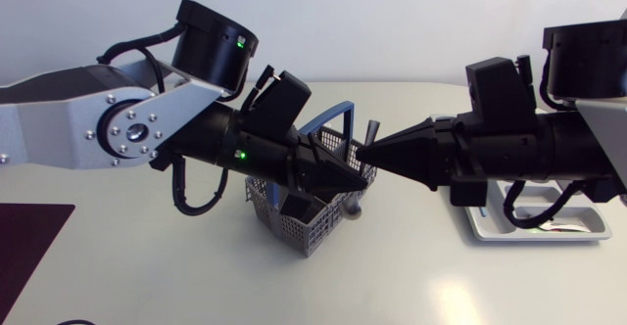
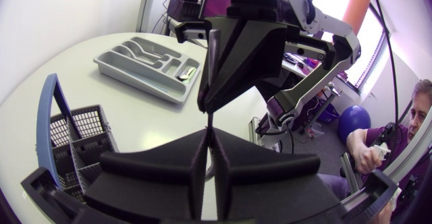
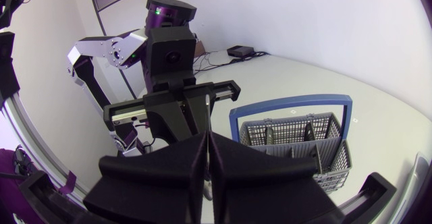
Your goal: Sort the cutlery from the basket into the organizer compartments.
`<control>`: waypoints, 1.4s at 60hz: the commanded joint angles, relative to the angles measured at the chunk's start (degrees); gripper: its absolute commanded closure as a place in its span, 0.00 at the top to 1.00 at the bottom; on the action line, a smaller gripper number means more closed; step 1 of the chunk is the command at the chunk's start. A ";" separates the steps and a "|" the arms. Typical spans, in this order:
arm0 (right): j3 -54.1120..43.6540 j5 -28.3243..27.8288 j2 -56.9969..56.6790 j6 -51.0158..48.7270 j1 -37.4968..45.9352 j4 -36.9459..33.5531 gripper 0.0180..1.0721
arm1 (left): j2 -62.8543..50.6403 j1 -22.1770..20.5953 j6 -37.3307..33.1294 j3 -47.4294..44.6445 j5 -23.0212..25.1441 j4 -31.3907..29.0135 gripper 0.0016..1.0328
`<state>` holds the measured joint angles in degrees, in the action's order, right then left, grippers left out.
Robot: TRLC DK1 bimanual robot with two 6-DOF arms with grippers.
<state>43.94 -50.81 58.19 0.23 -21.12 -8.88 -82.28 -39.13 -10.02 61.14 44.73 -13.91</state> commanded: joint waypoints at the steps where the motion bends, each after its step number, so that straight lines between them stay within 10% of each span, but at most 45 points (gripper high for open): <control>1: -1.58 -0.17 -0.45 1.44 0.56 0.54 0.06 | -1.22 -0.59 0.62 1.96 -0.26 -0.94 0.03; 29: -2.11 0.80 -3.70 1.00 2.14 -0.61 0.51 | 2.65 -3.23 -2.37 3.10 -15.46 -5.51 0.03; 48: -0.79 1.76 -6.07 -4.89 7.94 -8.61 0.57 | 8.19 -13.42 -14.68 1.78 -40.78 -8.41 0.03; 61: 0.88 2.64 -5.20 -7.35 9.61 -13.00 0.57 | 9.07 -21.60 -27.86 -8.32 -65.03 4.33 0.03; 84: 4.31 13.01 -5.11 -17.54 2.23 -22.58 0.57 | 9.59 -25.46 -50.71 -24.14 -74.17 28.41 0.03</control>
<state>46.72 -39.16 52.51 -15.35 -16.97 -30.28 -73.47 -63.77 -55.77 39.16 -28.49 11.77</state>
